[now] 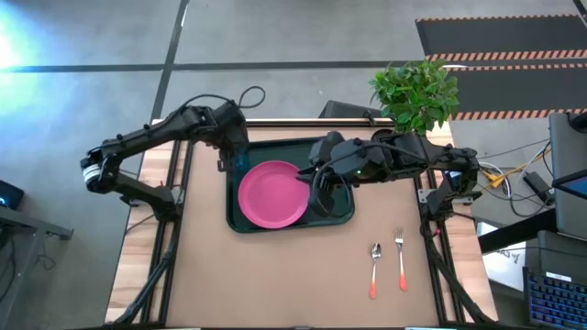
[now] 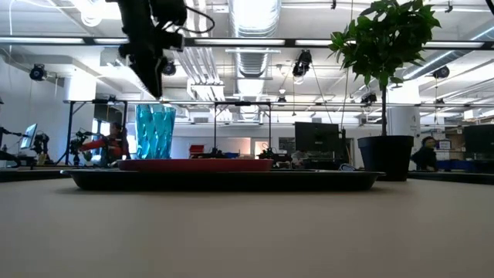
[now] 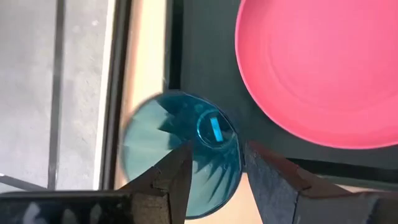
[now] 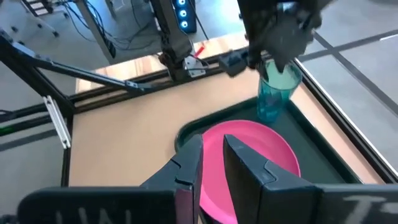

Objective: Pick and place plate/cup/fork/spoon on tray
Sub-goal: Put the orange spoon on the black serving tray to the right of the pink plate

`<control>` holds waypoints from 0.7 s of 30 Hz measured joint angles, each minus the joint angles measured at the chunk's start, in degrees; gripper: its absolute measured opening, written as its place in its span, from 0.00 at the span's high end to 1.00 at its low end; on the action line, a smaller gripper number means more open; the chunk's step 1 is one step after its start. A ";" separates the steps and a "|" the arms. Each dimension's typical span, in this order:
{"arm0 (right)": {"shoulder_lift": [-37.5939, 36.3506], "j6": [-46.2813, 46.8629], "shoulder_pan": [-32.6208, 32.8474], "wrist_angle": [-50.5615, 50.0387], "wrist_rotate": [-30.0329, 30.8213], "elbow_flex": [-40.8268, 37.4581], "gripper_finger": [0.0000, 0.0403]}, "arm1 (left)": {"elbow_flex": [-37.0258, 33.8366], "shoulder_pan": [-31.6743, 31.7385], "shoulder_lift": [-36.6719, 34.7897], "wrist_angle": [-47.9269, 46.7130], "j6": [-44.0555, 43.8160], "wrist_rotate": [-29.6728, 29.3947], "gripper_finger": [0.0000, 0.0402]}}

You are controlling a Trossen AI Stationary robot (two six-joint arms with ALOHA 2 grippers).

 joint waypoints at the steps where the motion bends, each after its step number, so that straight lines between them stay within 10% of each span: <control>1: 0.00 0.23 0.00 -0.29 0.04 0.00 0.87 | 1.10 0.00 -0.15 -0.60 0.00 0.00 0.68; 21: 0.09 39.42 8.08 -24.71 -1.02 -15.50 0.87 | 18.30 0.00 -16.50 -14.31 -9.38 0.66 0.67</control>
